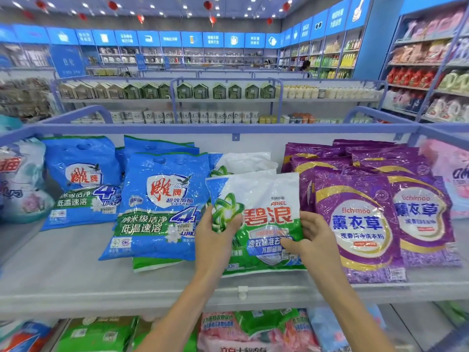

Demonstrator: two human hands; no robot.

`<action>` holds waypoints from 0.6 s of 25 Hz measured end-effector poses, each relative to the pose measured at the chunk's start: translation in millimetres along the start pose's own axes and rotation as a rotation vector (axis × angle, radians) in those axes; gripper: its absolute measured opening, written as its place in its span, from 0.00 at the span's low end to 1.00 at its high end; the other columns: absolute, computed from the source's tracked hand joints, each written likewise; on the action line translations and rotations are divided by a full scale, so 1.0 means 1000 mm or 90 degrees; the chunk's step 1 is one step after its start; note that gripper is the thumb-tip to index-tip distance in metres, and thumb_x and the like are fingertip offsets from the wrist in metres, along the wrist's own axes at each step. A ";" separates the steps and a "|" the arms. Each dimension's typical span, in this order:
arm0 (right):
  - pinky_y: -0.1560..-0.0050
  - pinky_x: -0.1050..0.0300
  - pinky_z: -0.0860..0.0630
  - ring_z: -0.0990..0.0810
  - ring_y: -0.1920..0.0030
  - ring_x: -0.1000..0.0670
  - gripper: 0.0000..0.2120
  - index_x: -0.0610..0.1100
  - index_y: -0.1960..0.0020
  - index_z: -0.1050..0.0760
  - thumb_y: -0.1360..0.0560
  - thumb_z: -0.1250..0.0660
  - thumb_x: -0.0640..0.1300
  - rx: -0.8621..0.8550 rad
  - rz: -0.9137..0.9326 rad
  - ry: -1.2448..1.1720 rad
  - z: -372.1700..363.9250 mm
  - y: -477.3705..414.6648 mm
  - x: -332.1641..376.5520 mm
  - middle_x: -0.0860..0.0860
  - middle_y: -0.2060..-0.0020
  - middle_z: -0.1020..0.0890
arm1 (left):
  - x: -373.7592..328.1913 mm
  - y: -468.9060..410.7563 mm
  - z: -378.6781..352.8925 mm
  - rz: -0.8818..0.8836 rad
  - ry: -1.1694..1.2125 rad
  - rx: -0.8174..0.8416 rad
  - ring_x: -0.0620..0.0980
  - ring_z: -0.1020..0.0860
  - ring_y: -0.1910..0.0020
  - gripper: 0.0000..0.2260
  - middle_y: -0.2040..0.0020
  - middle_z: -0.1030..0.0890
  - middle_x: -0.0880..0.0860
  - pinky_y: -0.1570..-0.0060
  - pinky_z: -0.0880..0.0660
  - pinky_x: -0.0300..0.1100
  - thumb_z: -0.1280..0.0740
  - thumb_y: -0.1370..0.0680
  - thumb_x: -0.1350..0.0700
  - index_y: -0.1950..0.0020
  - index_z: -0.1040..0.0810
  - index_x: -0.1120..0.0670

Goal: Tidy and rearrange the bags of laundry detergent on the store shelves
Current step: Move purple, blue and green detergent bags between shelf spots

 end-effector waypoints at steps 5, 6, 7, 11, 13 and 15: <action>0.40 0.44 0.21 0.19 0.42 0.47 0.30 0.46 0.38 0.26 0.34 0.24 0.25 -0.008 -0.055 -0.006 0.000 -0.002 -0.020 0.50 0.45 0.17 | 0.004 0.020 0.001 -0.037 -0.140 0.040 0.45 0.26 0.35 0.44 0.30 0.25 0.45 0.32 0.31 0.44 0.23 0.30 0.40 0.21 0.44 0.46; 0.40 0.45 0.21 0.19 0.42 0.48 0.29 0.46 0.37 0.26 0.33 0.24 0.27 0.009 -0.054 0.016 0.000 0.000 -0.022 0.51 0.45 0.17 | 0.007 0.024 0.004 -0.045 -0.171 0.059 0.44 0.25 0.36 0.47 0.32 0.25 0.43 0.33 0.31 0.42 0.21 0.32 0.41 0.21 0.45 0.45; 0.41 0.46 0.21 0.19 0.42 0.49 0.28 0.47 0.37 0.26 0.31 0.24 0.28 0.027 -0.053 0.033 0.000 0.001 -0.024 0.52 0.45 0.17 | 0.012 0.027 0.008 -0.047 -0.200 0.081 0.42 0.26 0.36 0.50 0.33 0.26 0.41 0.34 0.32 0.40 0.18 0.34 0.44 0.21 0.46 0.45; 0.53 0.61 0.25 0.20 0.46 0.56 0.25 0.51 0.36 0.31 0.27 0.25 0.36 0.120 -0.069 0.128 0.001 0.003 -0.020 0.55 0.43 0.19 | 0.029 0.030 0.013 -0.051 -0.238 0.170 0.29 0.27 0.38 0.58 0.30 0.29 0.37 0.40 0.33 0.27 0.16 0.36 0.55 0.20 0.54 0.41; 0.58 0.70 0.27 0.21 0.49 0.63 0.36 0.54 0.34 0.37 0.32 0.19 0.39 0.195 -0.088 0.144 0.003 -0.001 -0.015 0.59 0.44 0.20 | 0.035 0.021 0.016 -0.061 -0.243 0.184 0.33 0.31 0.30 0.61 0.25 0.34 0.38 0.31 0.33 0.35 0.16 0.35 0.54 0.20 0.60 0.37; 0.56 0.73 0.26 0.20 0.51 0.68 0.40 0.56 0.34 0.37 0.36 0.16 0.41 0.254 -0.075 0.188 -0.001 -0.004 -0.009 0.63 0.44 0.20 | 0.037 0.011 0.021 -0.057 -0.257 0.190 0.39 0.39 0.23 0.65 0.20 0.43 0.40 0.23 0.38 0.46 0.16 0.37 0.53 0.23 0.66 0.32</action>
Point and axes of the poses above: each hand's wrist, its own y-axis away from the middle knuckle, its own z-axis out of the back of the hand, x = y × z, the point moved 3 cm from there along -y, towards the middle knuckle
